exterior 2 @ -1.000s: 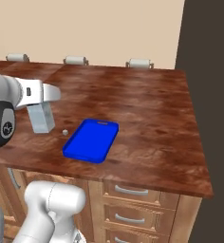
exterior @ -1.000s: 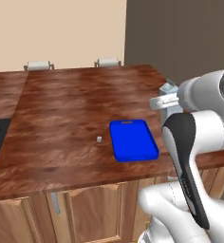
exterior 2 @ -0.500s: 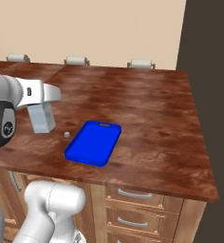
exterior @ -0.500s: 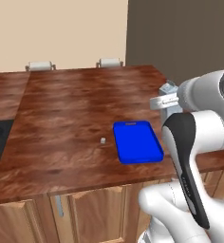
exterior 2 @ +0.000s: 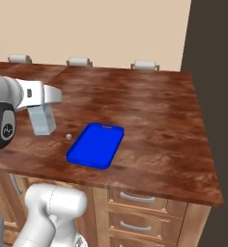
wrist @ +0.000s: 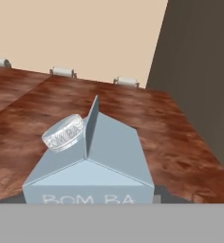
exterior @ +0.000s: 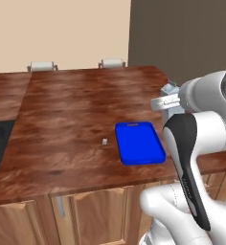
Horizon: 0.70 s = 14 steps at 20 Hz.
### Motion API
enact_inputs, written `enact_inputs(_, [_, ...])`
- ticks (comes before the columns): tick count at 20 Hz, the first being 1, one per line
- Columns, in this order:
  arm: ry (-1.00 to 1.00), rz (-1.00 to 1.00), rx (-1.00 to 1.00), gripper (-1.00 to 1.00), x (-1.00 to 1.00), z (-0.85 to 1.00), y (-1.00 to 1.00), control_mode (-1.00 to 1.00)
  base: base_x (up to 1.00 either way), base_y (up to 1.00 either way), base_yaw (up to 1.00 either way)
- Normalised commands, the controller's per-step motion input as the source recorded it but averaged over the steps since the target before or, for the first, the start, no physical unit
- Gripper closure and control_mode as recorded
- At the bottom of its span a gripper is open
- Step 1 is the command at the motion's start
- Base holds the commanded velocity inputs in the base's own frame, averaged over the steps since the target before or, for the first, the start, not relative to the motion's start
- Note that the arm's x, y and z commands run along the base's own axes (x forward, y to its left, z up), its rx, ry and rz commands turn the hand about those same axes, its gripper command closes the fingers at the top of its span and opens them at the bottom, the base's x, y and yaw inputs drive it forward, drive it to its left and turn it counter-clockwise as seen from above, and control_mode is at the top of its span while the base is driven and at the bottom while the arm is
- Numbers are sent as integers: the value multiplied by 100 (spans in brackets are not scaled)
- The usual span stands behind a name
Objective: Take out the milk from the fridge and place it on the tray on the counter. Then take the sugar cube near the tray and place it in the tray.
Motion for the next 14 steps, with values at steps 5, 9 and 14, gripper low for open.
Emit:
enact_inputs(5, [0,0,0,100,0,0,0,100,18,-4,5])
enact_inputs(9, [0,11,0,100,78,-36,-28,-100,0,0,0])
enact_inputs(14, [-7,9,1,100,32,-47,-13,-100,0,0,0])
